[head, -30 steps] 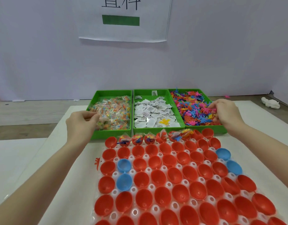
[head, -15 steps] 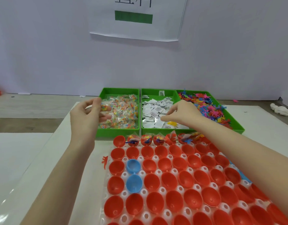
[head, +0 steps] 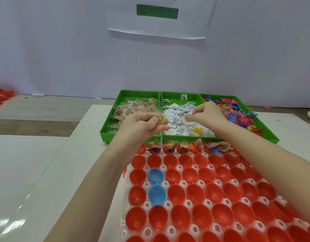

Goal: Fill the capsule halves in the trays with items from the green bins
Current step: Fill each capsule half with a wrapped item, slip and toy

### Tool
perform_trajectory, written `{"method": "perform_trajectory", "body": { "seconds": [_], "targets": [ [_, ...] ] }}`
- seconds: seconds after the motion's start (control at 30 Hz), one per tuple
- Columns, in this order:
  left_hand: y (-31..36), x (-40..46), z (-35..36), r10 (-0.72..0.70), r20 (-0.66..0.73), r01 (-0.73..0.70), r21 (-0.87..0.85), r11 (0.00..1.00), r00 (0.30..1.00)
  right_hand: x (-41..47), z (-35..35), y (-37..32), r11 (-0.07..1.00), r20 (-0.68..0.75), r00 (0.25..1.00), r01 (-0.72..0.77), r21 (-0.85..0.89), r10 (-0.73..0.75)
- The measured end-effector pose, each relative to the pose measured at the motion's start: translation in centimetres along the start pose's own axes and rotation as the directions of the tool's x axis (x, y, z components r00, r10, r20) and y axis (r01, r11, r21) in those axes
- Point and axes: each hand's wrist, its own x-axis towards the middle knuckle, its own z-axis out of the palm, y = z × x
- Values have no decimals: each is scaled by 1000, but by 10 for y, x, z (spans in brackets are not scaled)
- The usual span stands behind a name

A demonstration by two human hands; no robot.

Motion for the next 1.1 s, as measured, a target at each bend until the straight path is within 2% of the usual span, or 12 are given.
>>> {"method": "perform_trajectory", "body": {
  "seconds": [0.13,0.2,0.27,0.3,0.37,0.43,0.47,0.6,0.73,0.9,1.0,1.1],
  "targets": [
    [-1,-2,5,-28,22,28,5,1000,999,-7,-12,-2,962,-18,991,126,-242,-134],
    [-2,-3,9,-5,8,5,41,999,1000,-13,-16,-4,794,-47,949,231,-563,-310],
    [-2,-5,12,20,-16,-19,67,998,1000,-21,-19,-6,650,-80,876,288,-703,-475],
    [-2,-6,13,34,-21,-33,72,997,999,-25,-21,-8,687,-124,861,297,-663,-493],
    [-2,-7,14,67,-21,-65,83,994,998,-32,-27,-15,897,-204,892,343,-279,-404],
    [-2,-8,13,94,-17,-93,85,992,995,-44,-35,-26,894,-87,935,353,276,-343],
    [-1,-9,14,106,-7,-105,84,991,994,-50,-39,-31,851,-12,936,325,412,-352],
    [3,-14,18,125,127,-135,72,988,984,-69,-46,-39,865,100,888,403,298,-449],
    [10,-19,25,110,231,-118,18,993,967,-75,-50,-40,871,9,889,447,204,-458],
    [12,-25,35,195,222,-223,108,969,955,-86,-54,-40,875,-81,886,464,138,-456],
    [11,-26,37,183,203,-202,79,976,962,-90,-57,-40,889,-47,959,278,364,-280],
    [11,-26,39,173,168,-188,81,979,971,-92,-58,-36,702,156,977,-7,712,-148]
  ]
}}
